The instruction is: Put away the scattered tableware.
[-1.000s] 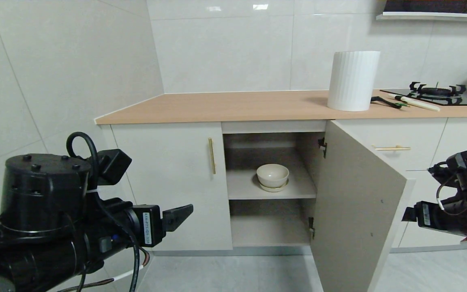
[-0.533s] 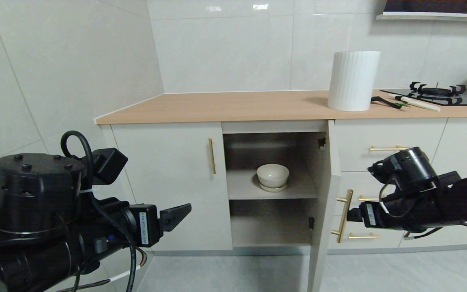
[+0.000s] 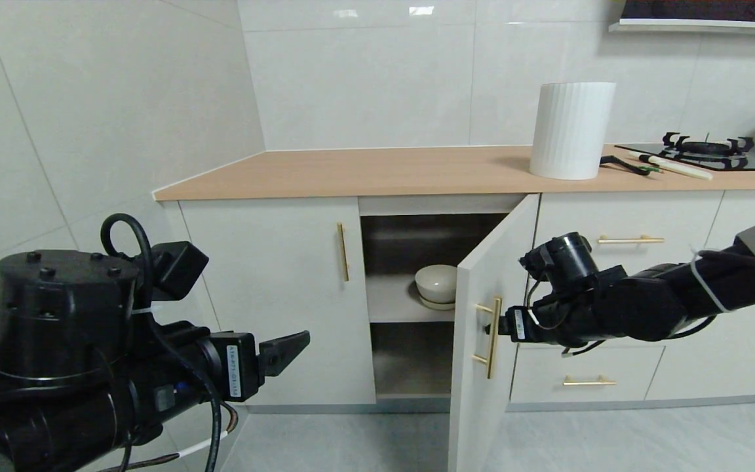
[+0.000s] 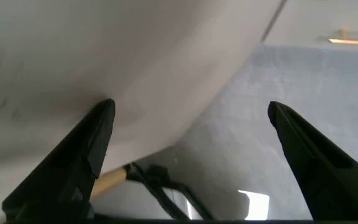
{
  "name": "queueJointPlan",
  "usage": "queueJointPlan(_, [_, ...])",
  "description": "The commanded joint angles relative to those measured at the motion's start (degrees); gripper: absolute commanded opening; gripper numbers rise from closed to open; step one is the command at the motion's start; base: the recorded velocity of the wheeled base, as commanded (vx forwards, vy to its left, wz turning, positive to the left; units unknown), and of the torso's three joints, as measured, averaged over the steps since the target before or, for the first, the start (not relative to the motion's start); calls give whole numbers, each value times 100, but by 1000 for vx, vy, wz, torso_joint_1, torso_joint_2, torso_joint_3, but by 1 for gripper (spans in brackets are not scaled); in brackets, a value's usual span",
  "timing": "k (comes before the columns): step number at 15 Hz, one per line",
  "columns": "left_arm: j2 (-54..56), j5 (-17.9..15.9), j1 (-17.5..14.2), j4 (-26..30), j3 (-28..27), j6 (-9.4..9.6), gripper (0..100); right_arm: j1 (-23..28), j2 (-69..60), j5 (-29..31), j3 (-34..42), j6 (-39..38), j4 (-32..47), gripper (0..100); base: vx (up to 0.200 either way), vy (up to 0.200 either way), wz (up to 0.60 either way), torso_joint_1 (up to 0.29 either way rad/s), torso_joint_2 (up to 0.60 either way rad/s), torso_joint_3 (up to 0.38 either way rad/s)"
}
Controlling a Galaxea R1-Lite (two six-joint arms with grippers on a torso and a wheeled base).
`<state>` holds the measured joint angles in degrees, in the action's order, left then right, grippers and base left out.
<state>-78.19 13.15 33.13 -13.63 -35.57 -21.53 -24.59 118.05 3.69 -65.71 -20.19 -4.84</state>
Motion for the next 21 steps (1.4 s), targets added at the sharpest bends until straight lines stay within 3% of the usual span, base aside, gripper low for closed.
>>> queueJointPlan(1, [-12,12,0,-8,-2,0,100,-28,491,-9,-258,-99,-35,100,0,0,0,0,0,0])
queueJointPlan(10, [-74,21,0,1,6,8,100,-28,965,0,-408,-328,-870,100,0,0,0,0,0,0])
queueJointPlan(13, [-38,21,0,9,86,210,100,-90,1150,0,-619,-627,-870,100,0,0,0,0,0,0])
queueJointPlan(21, [-47,29,0,-8,94,210,100,-257,1255,0,-856,-1242,-984,100,175,0,0,3,-1,3])
